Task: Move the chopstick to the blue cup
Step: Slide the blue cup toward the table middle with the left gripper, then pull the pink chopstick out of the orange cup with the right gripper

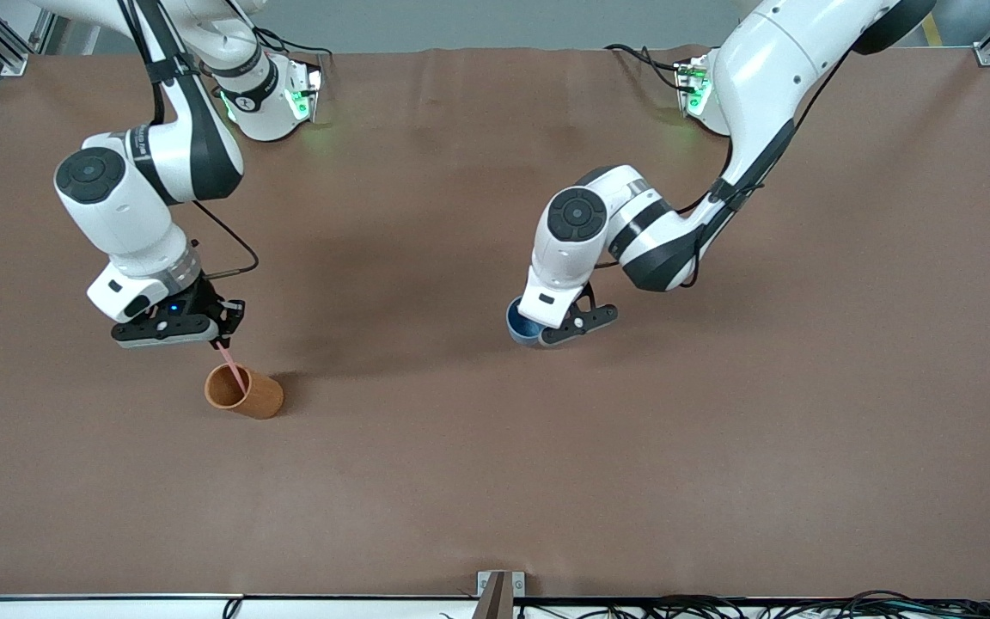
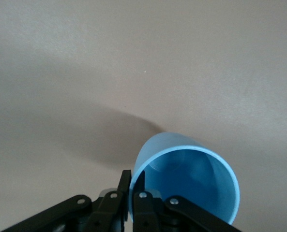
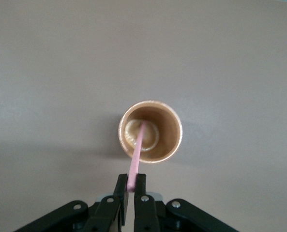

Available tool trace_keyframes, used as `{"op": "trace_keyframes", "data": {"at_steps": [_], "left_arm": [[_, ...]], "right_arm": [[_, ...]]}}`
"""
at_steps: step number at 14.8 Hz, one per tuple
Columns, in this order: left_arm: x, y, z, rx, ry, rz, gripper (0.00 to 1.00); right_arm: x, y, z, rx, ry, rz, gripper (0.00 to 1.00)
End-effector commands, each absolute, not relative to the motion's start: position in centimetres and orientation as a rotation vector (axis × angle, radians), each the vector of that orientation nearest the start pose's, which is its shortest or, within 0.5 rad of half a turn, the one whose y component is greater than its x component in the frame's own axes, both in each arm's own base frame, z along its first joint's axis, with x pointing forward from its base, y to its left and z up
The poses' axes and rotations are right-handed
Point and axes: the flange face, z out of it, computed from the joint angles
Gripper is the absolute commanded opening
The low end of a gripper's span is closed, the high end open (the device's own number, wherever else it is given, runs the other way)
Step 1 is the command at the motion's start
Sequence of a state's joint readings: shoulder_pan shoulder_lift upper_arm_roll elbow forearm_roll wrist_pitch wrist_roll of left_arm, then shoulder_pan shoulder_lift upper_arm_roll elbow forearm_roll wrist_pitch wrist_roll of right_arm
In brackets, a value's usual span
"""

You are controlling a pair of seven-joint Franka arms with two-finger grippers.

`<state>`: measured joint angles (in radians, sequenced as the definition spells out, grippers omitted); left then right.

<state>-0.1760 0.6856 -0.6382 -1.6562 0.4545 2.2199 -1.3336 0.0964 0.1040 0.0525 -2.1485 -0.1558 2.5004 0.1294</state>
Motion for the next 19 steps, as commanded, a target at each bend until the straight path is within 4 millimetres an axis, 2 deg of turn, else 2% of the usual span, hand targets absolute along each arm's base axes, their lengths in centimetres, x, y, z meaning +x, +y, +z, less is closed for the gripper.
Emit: {"op": "trace_keyframes", "data": {"at_steps": [1,2,3,5,6,7,8,10,13,16,18,19], "left_arm": [[52.0,-45.5,26.3,-3.153,-0.591,-0.034,0.03],[52.0,-45.5,26.2,-3.152,-0.591,-0.032,0.05],[51.9,-45.5,25.9,-3.15,-0.59,-0.023,0.13],[51.9,-45.4,25.6,-3.151,-0.568,-0.02,0.69],[52.0,-45.4,25.8,-3.153,-0.563,-0.025,0.91],[52.2,-45.3,26.4,-3.154,-0.562,-0.039,1.0],[52.5,-45.0,27.2,-3.153,-0.572,-0.056,1.0],[53.3,-44.1,30.4,-3.143,-0.561,-0.126,1.0],[53.9,-41.5,37.3,-3.118,-0.451,-0.182,1.0],[56.7,-34.5,43.5,-3.13,-0.376,-0.172,1.0],[58.1,-28.5,47.6,-3.142,-0.247,-0.13,1.0],[58.5,-25.5,49.3,-3.154,-0.177,-0.117,1.0]], "right_arm": [[57.4,8.2,39.4,-3.192,-0.188,-0.41,0.02],[57.6,8.0,40.7,-3.212,-0.174,-0.353,0.02],[57.9,7.9,42.2,-3.231,-0.157,-0.295,0.02],[58.5,7.8,45.5,-3.252,-0.125,-0.196,0.02],[58.7,7.8,47.4,-3.26,-0.11,-0.162,0.02],[58.7,8.0,49.2,-3.263,-0.103,-0.133,0.02],[58.8,8.2,51.7,-3.251,-0.08,-0.099,0.02],[58.4,8.6,57.0,-3.167,-0.021,-0.026,0.02],[57.8,10.1,60.7,-3.11,-0.017,-0.031,0.02],[56.5,16.4,62.8,-3.015,0.09,-0.061,0.02],[54.6,23.6,64.7,-2.994,0.126,-0.108,0.02],[54.6,26.8,64.6,-2.975,0.202,-0.115,0.02]]}}
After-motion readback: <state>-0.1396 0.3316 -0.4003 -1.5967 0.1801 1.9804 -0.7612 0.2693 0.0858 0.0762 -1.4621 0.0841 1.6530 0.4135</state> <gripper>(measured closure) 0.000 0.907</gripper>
